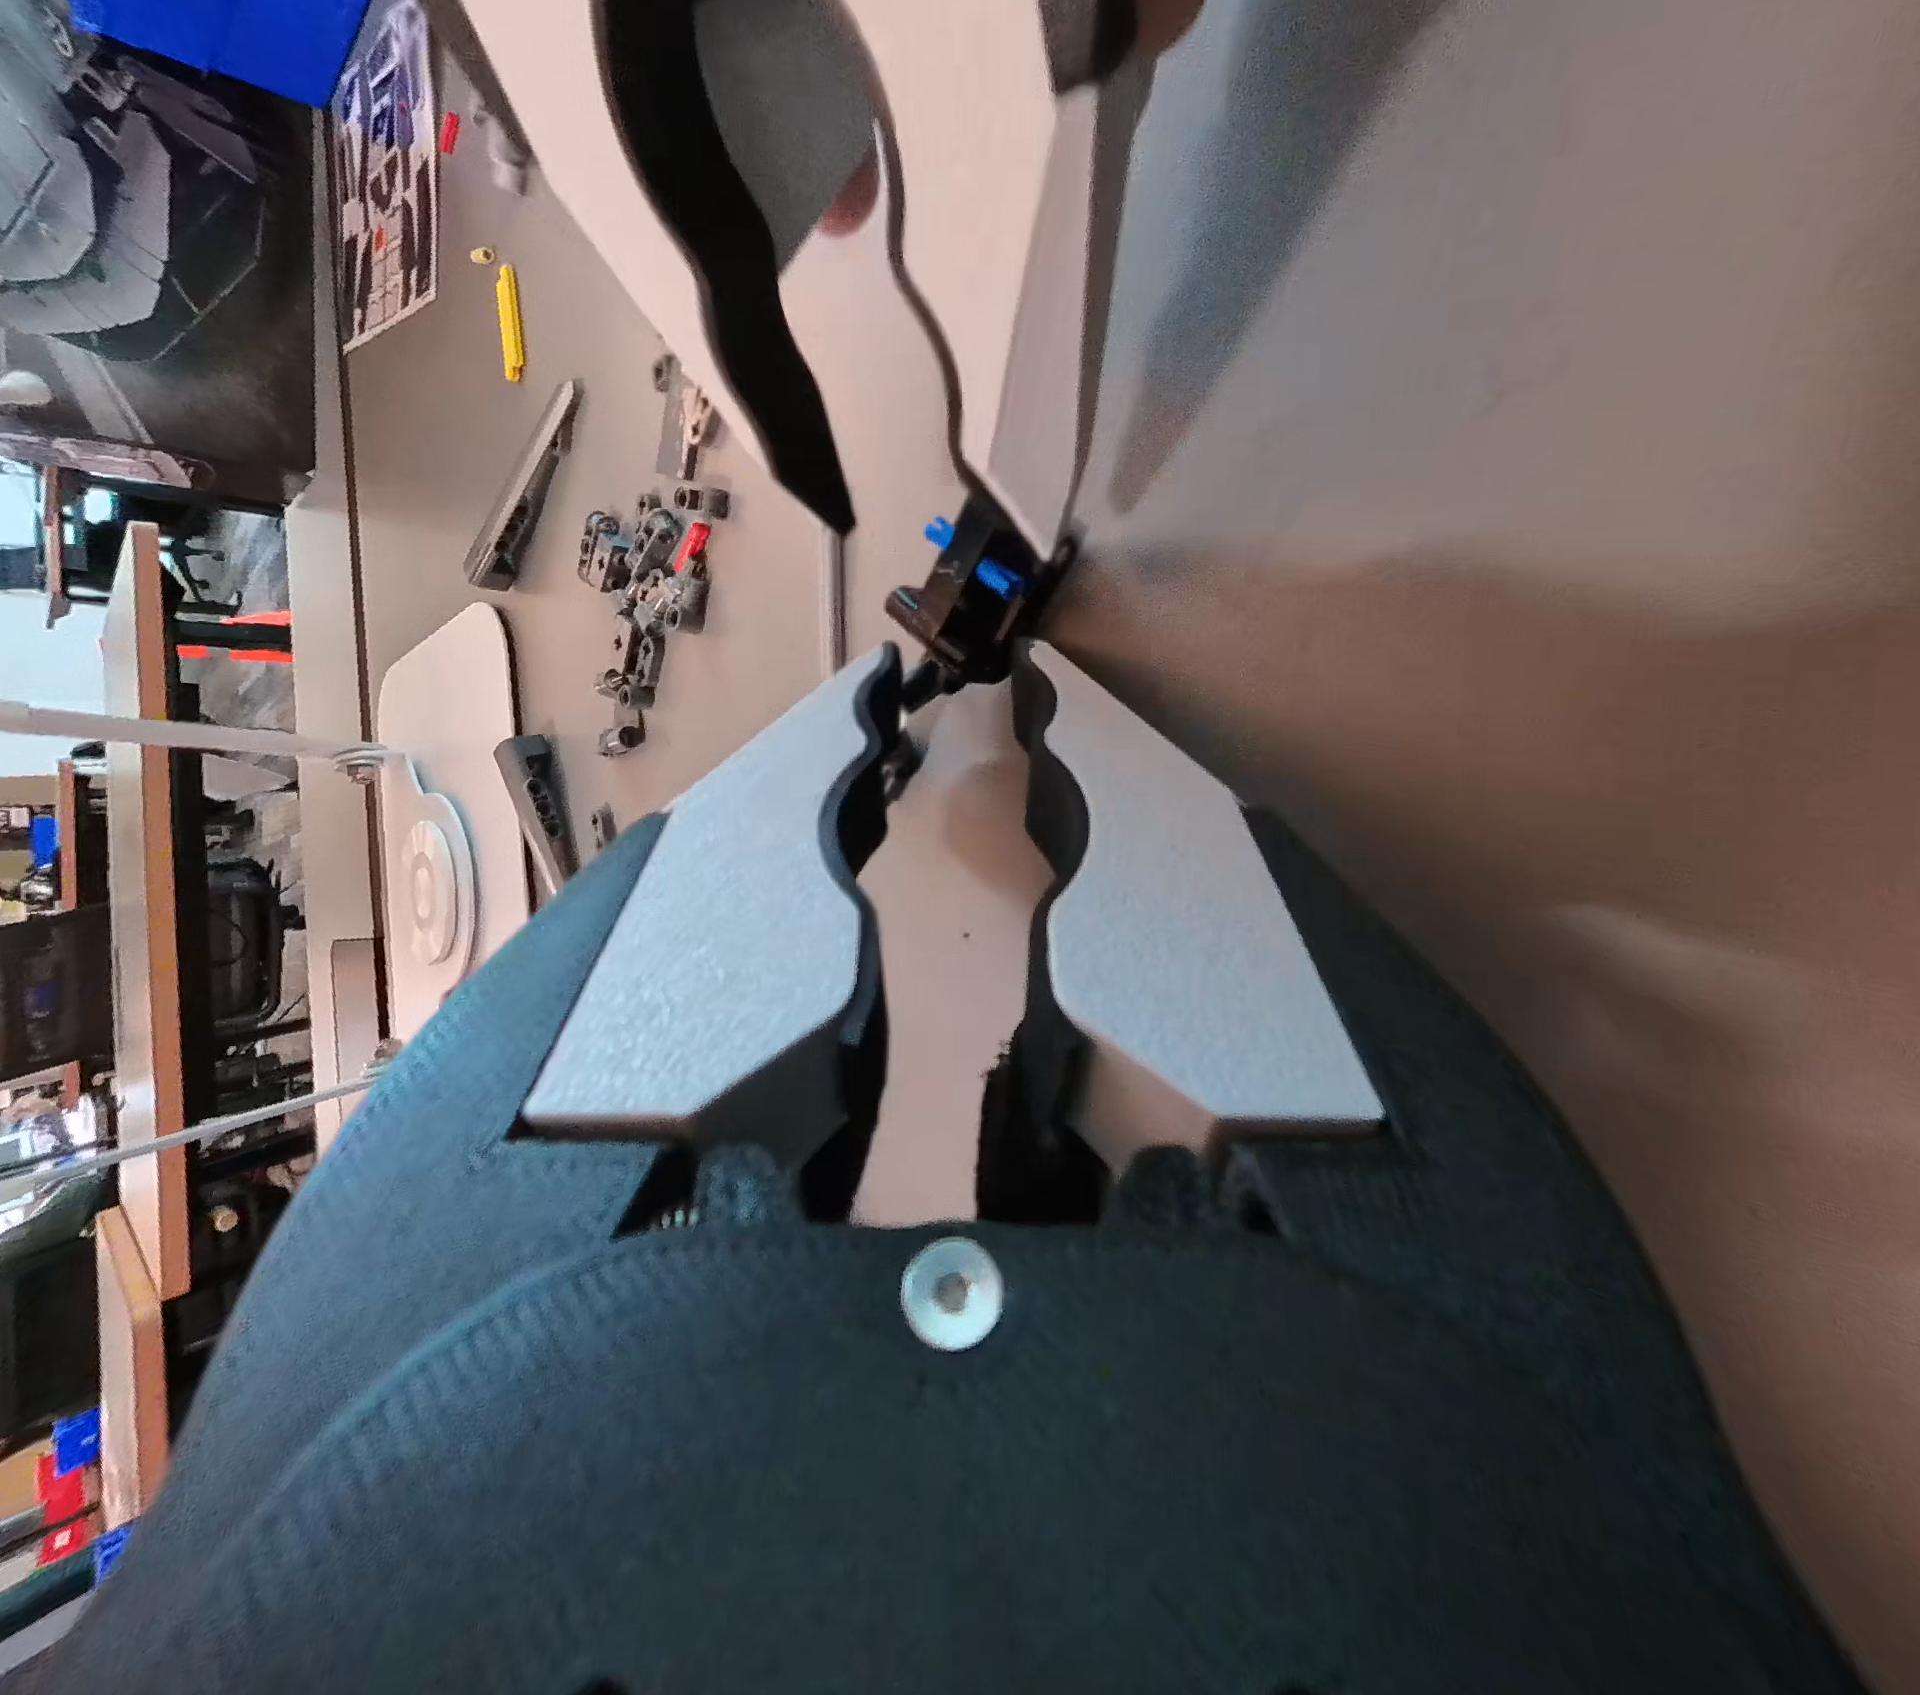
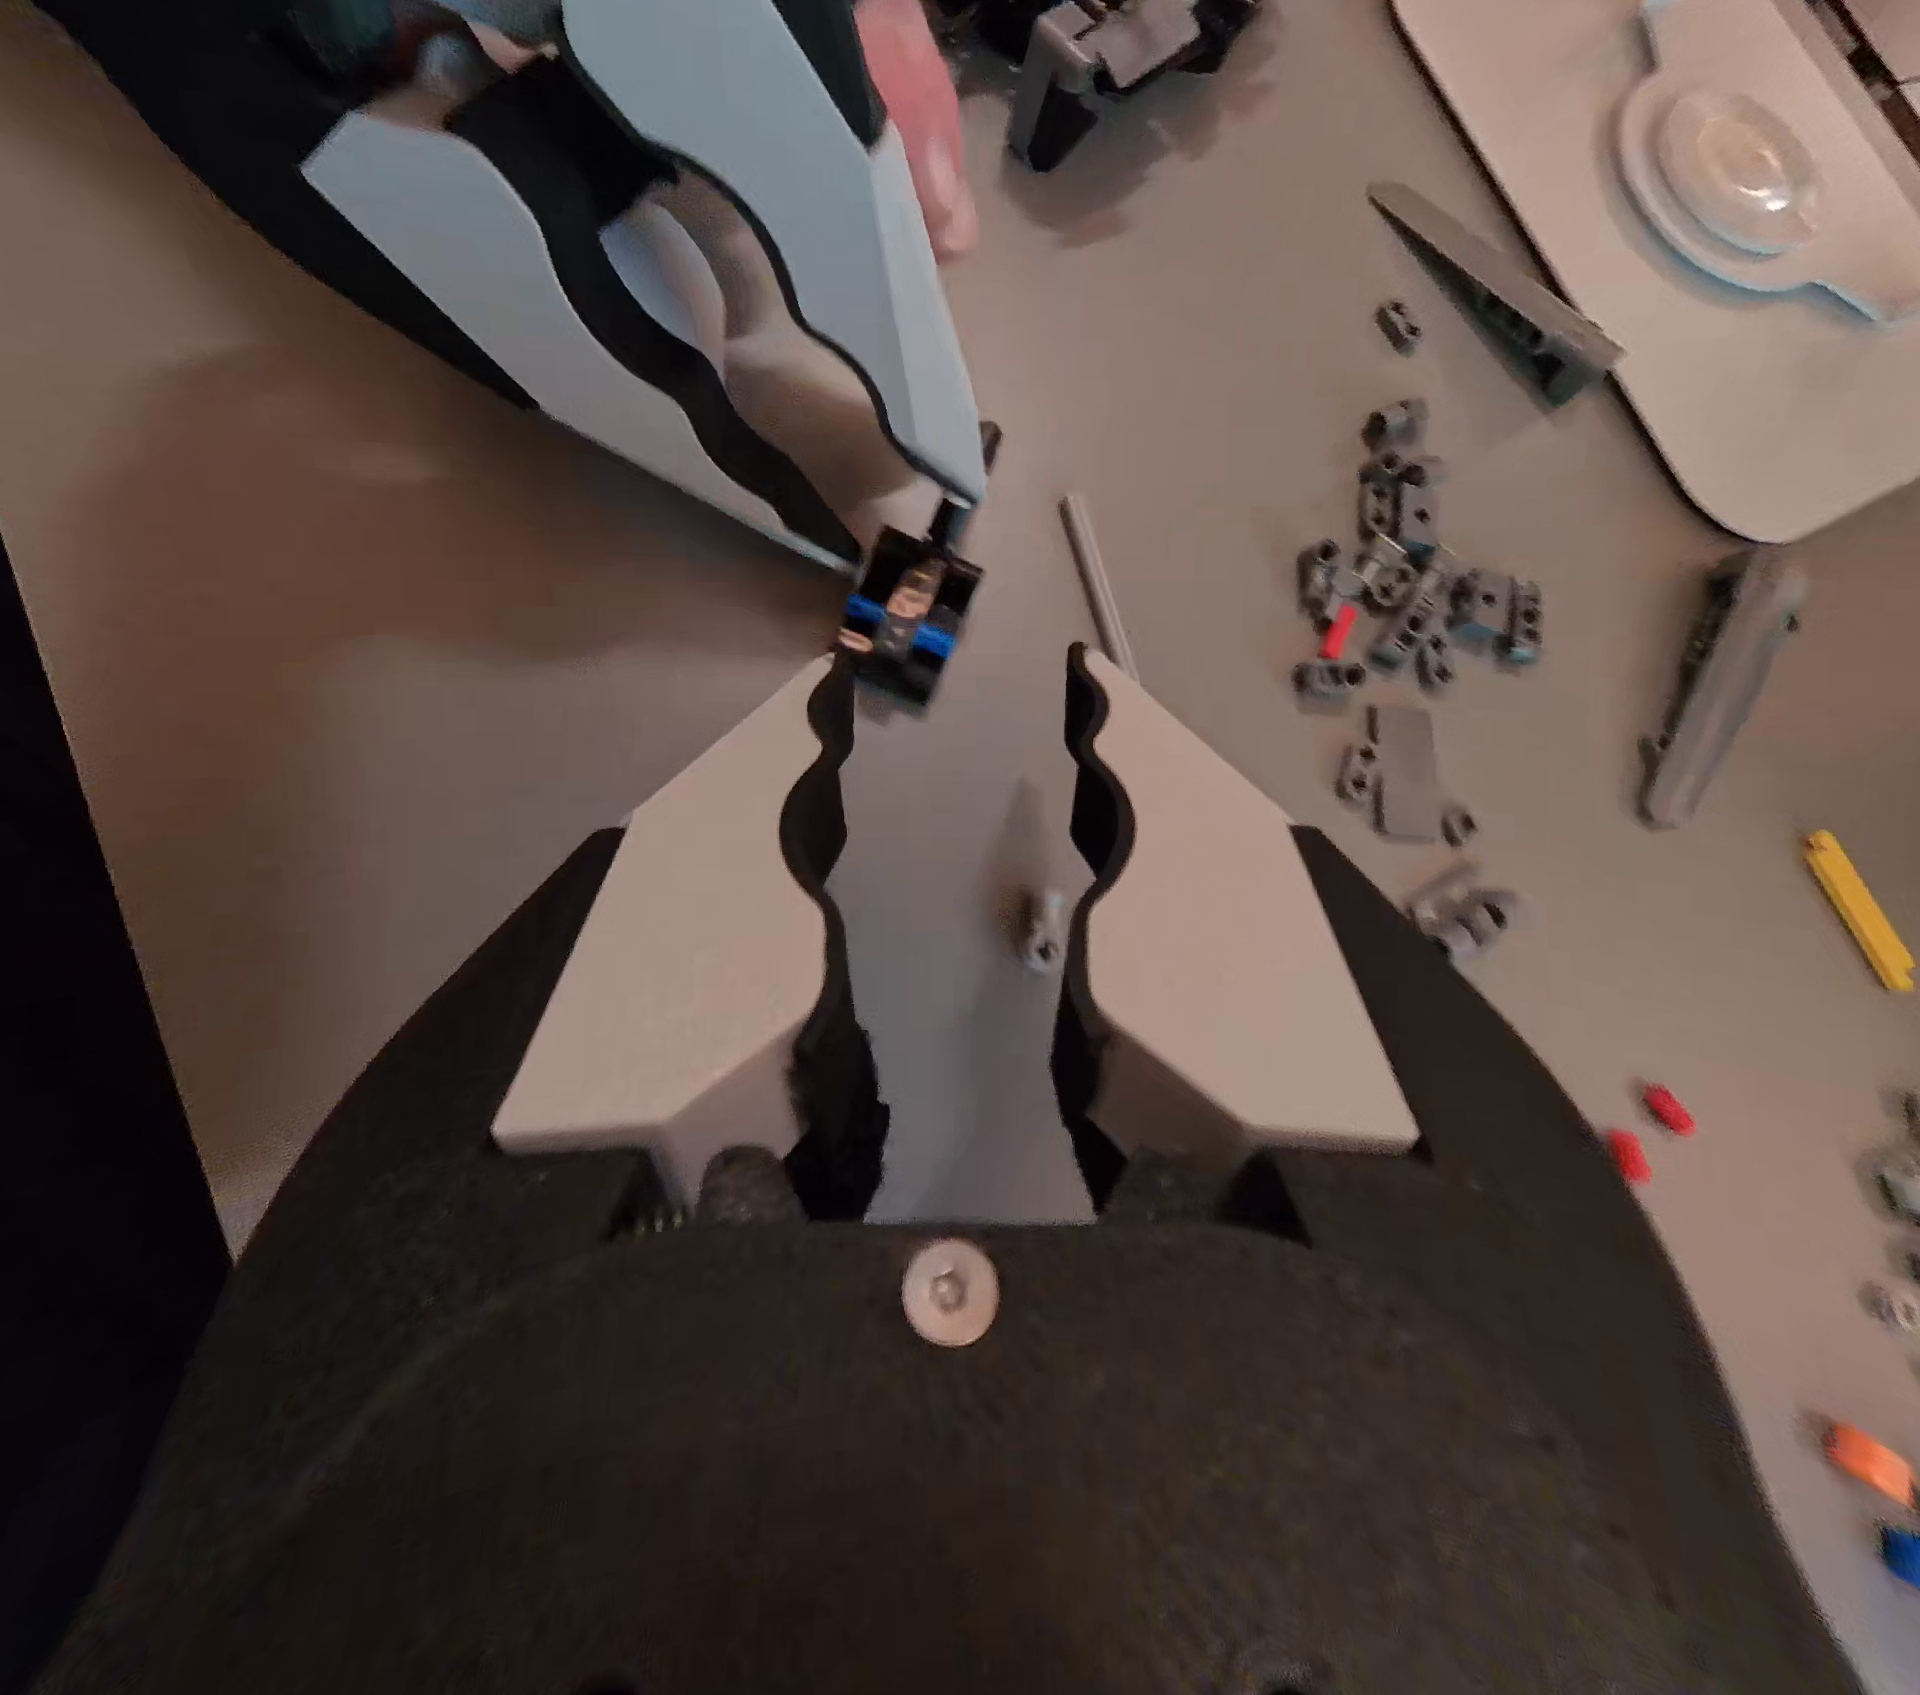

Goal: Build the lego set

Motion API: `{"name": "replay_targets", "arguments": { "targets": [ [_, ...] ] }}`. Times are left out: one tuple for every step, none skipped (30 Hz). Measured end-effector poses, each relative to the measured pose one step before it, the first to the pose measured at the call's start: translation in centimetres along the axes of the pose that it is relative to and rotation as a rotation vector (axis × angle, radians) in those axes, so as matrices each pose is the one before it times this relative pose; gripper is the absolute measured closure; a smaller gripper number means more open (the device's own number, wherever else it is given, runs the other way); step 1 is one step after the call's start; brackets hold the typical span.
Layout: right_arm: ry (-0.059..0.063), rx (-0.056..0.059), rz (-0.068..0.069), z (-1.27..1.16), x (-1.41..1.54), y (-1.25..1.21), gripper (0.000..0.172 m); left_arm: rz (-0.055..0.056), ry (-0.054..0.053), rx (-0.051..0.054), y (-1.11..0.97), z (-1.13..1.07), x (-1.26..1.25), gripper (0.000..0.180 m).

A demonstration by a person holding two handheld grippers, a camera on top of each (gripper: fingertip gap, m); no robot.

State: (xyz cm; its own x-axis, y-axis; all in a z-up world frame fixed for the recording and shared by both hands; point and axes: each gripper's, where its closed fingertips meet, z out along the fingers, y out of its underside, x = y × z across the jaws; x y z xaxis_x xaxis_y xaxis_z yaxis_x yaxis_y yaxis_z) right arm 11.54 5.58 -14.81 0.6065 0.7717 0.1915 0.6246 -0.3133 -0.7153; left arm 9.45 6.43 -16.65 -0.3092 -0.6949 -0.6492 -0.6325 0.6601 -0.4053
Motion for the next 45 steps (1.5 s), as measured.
{"name": "replay_targets", "arguments": {
  "targets": [
    [0.0088, 0.0001, 0.0053, -0.641, 0.441, 0.220, 0.133, -0.0040, -0.0013, 0.0073, -0.020, -0.139, -0.176, 0.157],
    [0.0119, 0.0084, 0.0046, -0.793, 0.486, 0.173, 0.133, -0.0098, -0.0032, 0.0098, -0.061, -0.189, -0.281, 0.155],
    [0.0135, 0.0077, 0.0042, -0.923, 0.502, 0.243, 0.133, -0.0088, 0.0028, 0.0072, -0.059, -0.205, -0.203, 0.152],
    [0.0122, 0.0040, 0.0059, -1.053, 0.526, 0.406, 0.133, -0.0051, 0.0023, 0.0052, -0.038, -0.199, -0.145, 0.150],
    [0.0205, 0.0122, 0.0108, -1.235, 0.750, 0.411, 0.133, -0.0007, -0.0021, 0.0014, 0.022, -0.196, -0.148, 0.148],
    [0.0332, 0.0165, 0.0156, -1.425, 1.130, 0.454, 0.133, -0.0013, 0.0000, -0.0042, 0.101, -0.178, -0.077, 0.147],
    [0.0404, 0.0091, 0.0229, -1.545, 1.444, 0.650, 0.133, -0.0044, -0.0021, -0.0007, 0.090, -0.187, -0.078, 0.146],
    [0.0401, 0.0009, 0.0315, -1.508, 1.664, 0.797, 0.134, -0.0064, -0.0042, 0.0025, 0.042, -0.184, -0.104, 0.146],
    [0.0372, -0.0119, 0.0299, -1.324, 1.777, 1.027, 0.134, -0.0080, -0.0024, 0.0002, 0.076, -0.157, -0.065, 0.146],
    [0.0390, -0.0400, 0.0160, -1.068, 1.888, 1.495, 0.134, -0.0093, -0.0078, -0.0026, 0.125, -0.128, -0.173, 0.147],
    [0.0467, -0.0571, 0.0039, -0.788, 2.043, 1.802, 0.134, -0.0124, -0.0079, -0.0051, 0.149, -0.095, -0.225, 0.147],
    [0.0439, -0.0426, 0.0034, -0.549, 1.991, 1.616, 0.136, -0.0150, -0.0077, -0.0021, 0.079, -0.066, -0.241, 0.148],
    [0.0252, -0.0268, 0.0155, -0.319, 1.730, 1.364, 0.138, -0.0123, -0.0076, 0.0042, -0.046, -0.065, -0.224, 0.148],
    [0.0105, -0.0276, 0.0169, -0.166, 1.456, 1.257, 0.139, -0.0086, -0.0078, 0.0042, -0.096, -0.033, -0.198, 0.149],
    [0.0180, -0.0272, -0.0005, -0.062, 1.395, 1.101, 0.141, -0.0075, -0.0079, 0.0014, -0.105, 0.006, -0.194, 0.150],
    [0.0228, -0.0187, -0.0141, 0.091, 1.292, 0.841, 0.144, -0.0067, -0.0118, 0.0032, -0.168, 0.053, -0.256, 0.153],
    [0.0076, -0.0205, -0.0028, 0.322, 1.006, 0.763, 0.145, -0.0045, -0.0111, 0.0010, -0.158, 0.111, -0.231, 0.153],
    [-0.0116, -0.0177, 0.0096, 0.430, 0.683, 0.589, 0.146, -0.0045, -0.0041, 0.0004, -0.177, 0.152, -0.134, 0.153],
    [-0.0127, -0.0003, 0.0049, 0.361, 0.569, 0.232, 0.150, -0.0048, -0.0004, 0.0014, -0.210, 0.160, -0.065, 0.152],
    [-0.0097, 0.0046, 0.0050, 0.309, 0.592, 0.091, 0.152, -0.0021, -0.0077, -0.0011, -0.159, 0.166, -0.203, 0.152],
    [-0.0142, -0.0096, 0.0042, 0.369, 0.490, 0.257, 0.153, -0.0027, -0.0123, -0.0041, -0.111, 0.154, -0.306, 0.153],
    [-0.0113, -0.0175, 0.0021, 0.434, 0.451, 0.317, 0.152, -0.0068, -0.0105, 0.0002, -0.172, 0.134, -0.313, 0.153],
    [-0.0109, -0.0142, 0.0036, 0.505, 0.365, 0.219, 0.153, -0.0104, -0.0068, 0.0069, -0.277, 0.104, -0.265, 0.154],
    [-0.0149, -0.0148, 0.0014, 0.574, 0.206, 0.208, 0.154, -0.0094, -0.0046, 0.0077, -0.294, 0.088, -0.200, 0.154],
    [-0.0112, -0.0221, -0.0005, 0.629, 0.201, 0.335, 0.153, -0.0046, -0.0051, 0.0037, -0.233, 0.118, -0.168, 0.155],
    [-0.0021, -0.0223, 0.0017, 0.614, 0.304, 0.345, 0.153, 0.0005, -0.0028, -0.0006, -0.136, 0.144, -0.092, 0.155],
    [-0.0026, -0.0137, 0.0007, 0.552, 0.232, 0.214, 0.153, 0.0014, -0.0015, -0.0017, -0.088, 0.169, -0.040, 0.156],
    [-0.0025, -0.0084, 0.0028, 0.501, 0.194, 0.142, 0.152, -0.0007, -0.0014, -0.0015, -0.056, 0.172, -0.023, 0.156],
    [0.0025, -0.0142, 0.0049, 0.493, 0.233, 0.232, 0.152, -0.0012, 0.0025, -0.0015, -0.010, 0.160, 0.036, 0.156],
    [0.0012, -0.0159, -0.0024, 0.472, 0.147, 0.247, 0.153, 0.0003, 0.0042, -0.0015, 0.010, 0.140, 0.080, 0.156],
    [-0.0108, 0.0098, 0.0033, 0.305, -0.045, -0.153, 0.160, 0.0025, 0.0011, -0.0017, 0.066, 0.120, 0.037, 0.156],
    [-0.0202, 0.0105, 0.0143, 0.167, -0.108, -0.206, 0.165, 0.0012, 0.0010, -0.0023, 0.110, 0.104, 0.025, 0.156],
    [-0.0156, -0.0006, 0.0101, 0.109, -0.049, -0.045, 0.169, -0.0017, 0.0032, -0.0013, 0.118, 0.124, 0.033, 0.156],
    [-0.0068, 0.0007, 0.0003, 0.073, 0.039, -0.052, 0.169, -0.0029, 0.0025, 0.0004, 0.090, 0.102, -0.001, 0.156],
    [-0.0045, 0.0026, -0.0011, 0.035, 0.026, -0.055, 0.170, -0.0023, 0.0008, -0.0008, 0.095, 0.098, -0.023, 0.156],
    [-0.0043, -0.0004, 0.0004, 0.015, 0.010, -0.018, 0.170, -0.0013, -0.0009, -0.0024, 0.101, 0.072, -0.058, 0.156],
    [-0.0006, 0.0005, -0.0045, 0.013, 0.002, -0.029, 0.170, -0.0011, -0.0017, -0.0012, 0.076, 0.037, -0.058, 0.157],
    [0.0004, 0.0024, -0.0059, 0.011, 0.003, -0.040, 0.170, -0.0015, -0.0010, 0.0017, 0.040, 0.010, -0.024, 0.157],
    [-0.0014, 0.0015, -0.0007, -0.013, 0.003, 0.003, 0.170, -0.0022, -0.0012, 0.0033, 0.026, -0.010, -0.018, 0.158],
    [0.0011, 0.0008, 0.0022, -0.022, 0.052, 0.032, 0.170, -0.0023, -0.0021, 0.0027, 0.021, 0.001, -0.033, 0.158],
    [0.0090, 0.0002, -0.0023, -0.019, 0.124, 0.042, 0.170, -0.0022, -0.0035, 0.0006, 0.054, 0.014, -0.063, 0.158],
    [0.0098, 0.0010, -0.0051, -0.011, 0.121, 0.052, 0.170, -0.0019, -0.0014, -0.0013, 0.061, 0.036, -0.033, 0.158],
    [0.0026, 0.0029, 0.0014, -0.033, 0.047, 0.032, 0.170, -0.0011, -0.0017, -0.0018, 0.074, 0.023, -0.057, 0.159],
    [-0.0003, 0.0063, 0.0033, -0.073, 0.021, -0.018, 0.170, -0.0015, -0.0026, -0.0006, 0.047, 0.010, -0.071, 0.159],
    [0.0047, 0.0067, -0.0013, -0.122, 0.078, -0.039, 0.170, -0.0026, -0.0014, 0.0009, 0.032, 0.011, -0.059, 0.159]
  ]
}}
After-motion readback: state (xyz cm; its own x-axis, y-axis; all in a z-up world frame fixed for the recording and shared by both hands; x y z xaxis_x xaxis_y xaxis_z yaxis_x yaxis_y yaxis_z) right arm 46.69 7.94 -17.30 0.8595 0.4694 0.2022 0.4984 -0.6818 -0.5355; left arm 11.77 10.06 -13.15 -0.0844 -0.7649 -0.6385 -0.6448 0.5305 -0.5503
